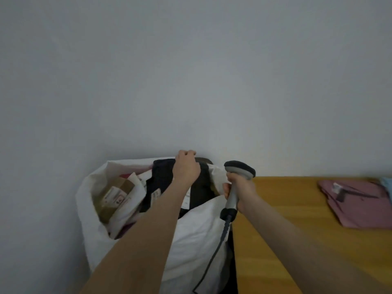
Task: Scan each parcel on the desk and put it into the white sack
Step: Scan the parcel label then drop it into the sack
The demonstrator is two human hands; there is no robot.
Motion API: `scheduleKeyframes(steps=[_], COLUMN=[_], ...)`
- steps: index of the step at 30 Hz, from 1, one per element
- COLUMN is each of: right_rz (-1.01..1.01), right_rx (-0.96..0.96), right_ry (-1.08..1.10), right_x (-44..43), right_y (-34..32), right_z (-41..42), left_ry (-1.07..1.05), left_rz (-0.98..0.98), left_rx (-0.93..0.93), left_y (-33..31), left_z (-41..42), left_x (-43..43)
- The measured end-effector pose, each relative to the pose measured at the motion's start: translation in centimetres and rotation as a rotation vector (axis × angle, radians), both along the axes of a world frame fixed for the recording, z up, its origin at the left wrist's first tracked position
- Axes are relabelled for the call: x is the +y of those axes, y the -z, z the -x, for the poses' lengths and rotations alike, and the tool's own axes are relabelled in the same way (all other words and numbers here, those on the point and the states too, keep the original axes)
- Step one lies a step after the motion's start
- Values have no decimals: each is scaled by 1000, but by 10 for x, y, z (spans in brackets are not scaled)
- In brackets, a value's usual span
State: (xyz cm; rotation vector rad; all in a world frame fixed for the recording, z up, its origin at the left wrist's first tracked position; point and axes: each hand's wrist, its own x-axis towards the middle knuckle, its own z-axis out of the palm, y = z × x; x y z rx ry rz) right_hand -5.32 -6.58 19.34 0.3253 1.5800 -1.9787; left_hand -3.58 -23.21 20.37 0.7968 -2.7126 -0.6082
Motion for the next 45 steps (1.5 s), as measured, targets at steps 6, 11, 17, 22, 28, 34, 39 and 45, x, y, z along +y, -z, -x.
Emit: scheduleKeyframes(steps=[6,11,17,22,28,34,39,45], right_rz=[-44,-77,-159,-215,-355,-507,-595,-542], right_rx=[-33,-106,-171,-252,-272,-243,-196,-255], right_ry=[241,449,613,721,792,705,627,550], right_x=[143,293,456,555,628,680,702,726], right_y=[14,38,59,76,102,127,147,169], right_z=[14,14,6,12,36,95,146,189], left_ry=[348,521,665,756,744,653,494,287], left_rz=[41,-40,-100,-159,-211,-378,-584,-842], left_rx=[-113,-258,-339,-448,-559,-617,-640,-586], left_y=[19,41,67,89,123,159,191,212], left_z=[57,76,81,87,116,173,200,217], left_x=[152,303,473,573,632,662,678,691])
